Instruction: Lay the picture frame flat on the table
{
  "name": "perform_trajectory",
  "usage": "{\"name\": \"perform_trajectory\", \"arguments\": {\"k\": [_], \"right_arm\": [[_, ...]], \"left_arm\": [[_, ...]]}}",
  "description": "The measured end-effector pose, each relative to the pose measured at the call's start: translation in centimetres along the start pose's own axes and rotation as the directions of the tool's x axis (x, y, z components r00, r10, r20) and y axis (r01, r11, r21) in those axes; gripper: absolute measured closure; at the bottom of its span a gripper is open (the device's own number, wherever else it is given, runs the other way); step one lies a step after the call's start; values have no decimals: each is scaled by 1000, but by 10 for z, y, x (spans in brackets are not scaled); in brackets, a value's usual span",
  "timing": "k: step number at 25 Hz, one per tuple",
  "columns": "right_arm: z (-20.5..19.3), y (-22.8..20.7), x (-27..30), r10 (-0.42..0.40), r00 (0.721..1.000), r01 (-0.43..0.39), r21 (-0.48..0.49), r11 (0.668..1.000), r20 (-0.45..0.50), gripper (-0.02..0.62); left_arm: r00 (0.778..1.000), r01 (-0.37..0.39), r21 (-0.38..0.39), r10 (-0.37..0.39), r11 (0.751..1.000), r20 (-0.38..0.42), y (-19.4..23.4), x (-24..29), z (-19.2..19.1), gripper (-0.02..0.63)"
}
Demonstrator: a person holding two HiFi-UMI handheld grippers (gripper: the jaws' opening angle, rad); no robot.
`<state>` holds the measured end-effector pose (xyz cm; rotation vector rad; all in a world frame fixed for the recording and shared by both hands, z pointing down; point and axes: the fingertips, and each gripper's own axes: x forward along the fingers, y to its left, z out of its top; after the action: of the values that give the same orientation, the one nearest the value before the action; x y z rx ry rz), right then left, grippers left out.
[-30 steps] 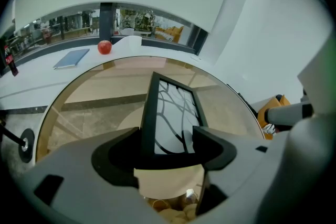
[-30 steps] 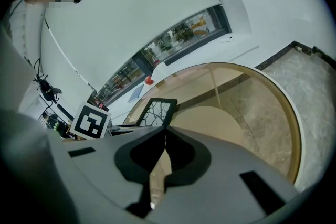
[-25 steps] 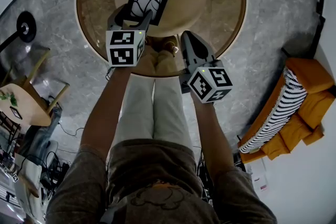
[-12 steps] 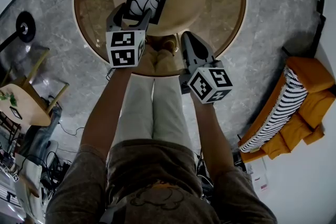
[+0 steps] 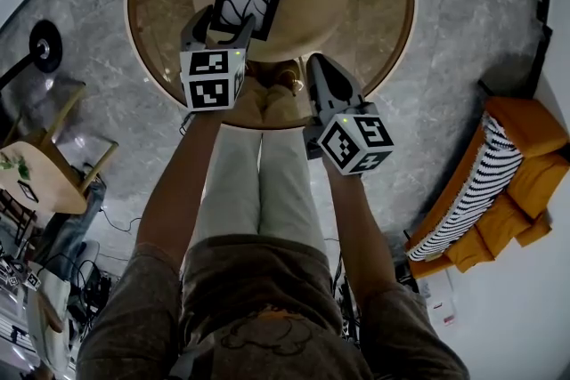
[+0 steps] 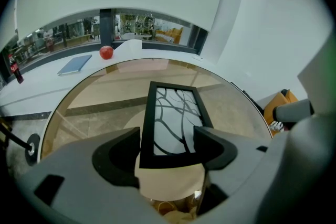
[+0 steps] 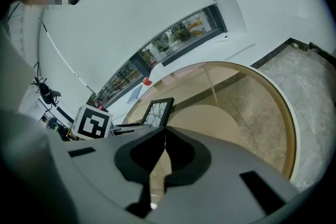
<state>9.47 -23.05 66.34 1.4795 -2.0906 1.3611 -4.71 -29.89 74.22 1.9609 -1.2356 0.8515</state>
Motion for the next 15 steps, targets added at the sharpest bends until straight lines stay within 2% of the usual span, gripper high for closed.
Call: {"name": "perform_trajectory", "arguments": {"k": [9,15], "right_arm": [[6,2,-6,-13,1000,13,2,1000,11,575],[16,19,-13,-5,1000,5,-15,1000,12,575]], "left_arm": [[999,5,-24,-4,1000,35,7,-14,21,286],[999,30,-69,-28,997,30,-1,-34,29,421]]}}
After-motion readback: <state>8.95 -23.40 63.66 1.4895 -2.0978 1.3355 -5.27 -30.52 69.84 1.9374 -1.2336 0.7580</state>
